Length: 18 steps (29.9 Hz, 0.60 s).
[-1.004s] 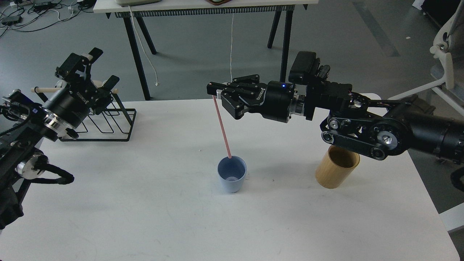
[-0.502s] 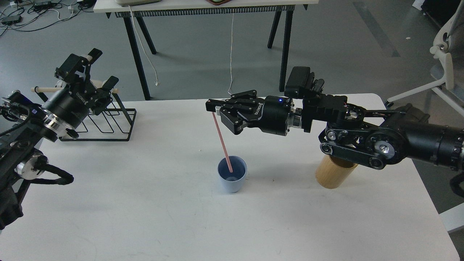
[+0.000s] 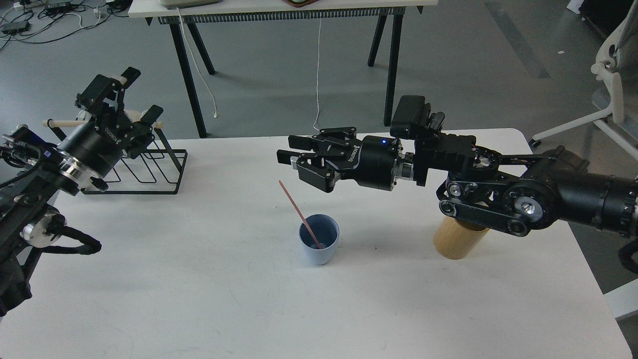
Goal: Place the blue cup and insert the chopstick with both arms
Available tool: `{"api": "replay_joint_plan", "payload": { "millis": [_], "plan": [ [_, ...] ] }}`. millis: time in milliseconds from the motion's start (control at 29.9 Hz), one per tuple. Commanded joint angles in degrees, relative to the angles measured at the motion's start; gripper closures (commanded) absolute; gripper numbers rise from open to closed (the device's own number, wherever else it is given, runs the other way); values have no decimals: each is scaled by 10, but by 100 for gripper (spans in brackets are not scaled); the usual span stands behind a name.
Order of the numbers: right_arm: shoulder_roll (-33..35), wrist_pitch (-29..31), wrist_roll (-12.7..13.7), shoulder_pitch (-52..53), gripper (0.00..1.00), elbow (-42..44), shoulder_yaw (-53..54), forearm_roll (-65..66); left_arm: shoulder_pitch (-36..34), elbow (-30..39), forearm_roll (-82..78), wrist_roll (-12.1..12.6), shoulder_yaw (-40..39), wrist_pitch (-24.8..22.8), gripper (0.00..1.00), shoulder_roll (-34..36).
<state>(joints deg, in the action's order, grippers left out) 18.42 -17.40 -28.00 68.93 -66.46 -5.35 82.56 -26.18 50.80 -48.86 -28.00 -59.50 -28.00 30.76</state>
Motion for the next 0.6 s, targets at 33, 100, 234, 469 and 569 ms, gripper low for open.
{"api": "replay_joint_plan", "payload": {
  "millis": [33, 100, 234, 469, 569],
  "plan": [
    [7, 0, 0, 0, 18, -2, 35, -45, 0, 0, 1, 0, 0, 0, 1, 0],
    [18, 1, 0, 0, 14, -4, 51, -90, -1, 0, 0, 0, 0, 0, 1, 0],
    [53, 1, 0, -7, 10, -9, 78, -150, -2, 1, 1, 0, 0, 0, 1, 0],
    [130, 10, 0, -86, 7, -24, 193, -249, -3, 3, 1, 0, -1, 0, 1, -1],
    [160, 18, 0, -126, 7, -33, 234, -322, -3, 3, 1, 0, -1, 0, 1, -2]
  ]
}}
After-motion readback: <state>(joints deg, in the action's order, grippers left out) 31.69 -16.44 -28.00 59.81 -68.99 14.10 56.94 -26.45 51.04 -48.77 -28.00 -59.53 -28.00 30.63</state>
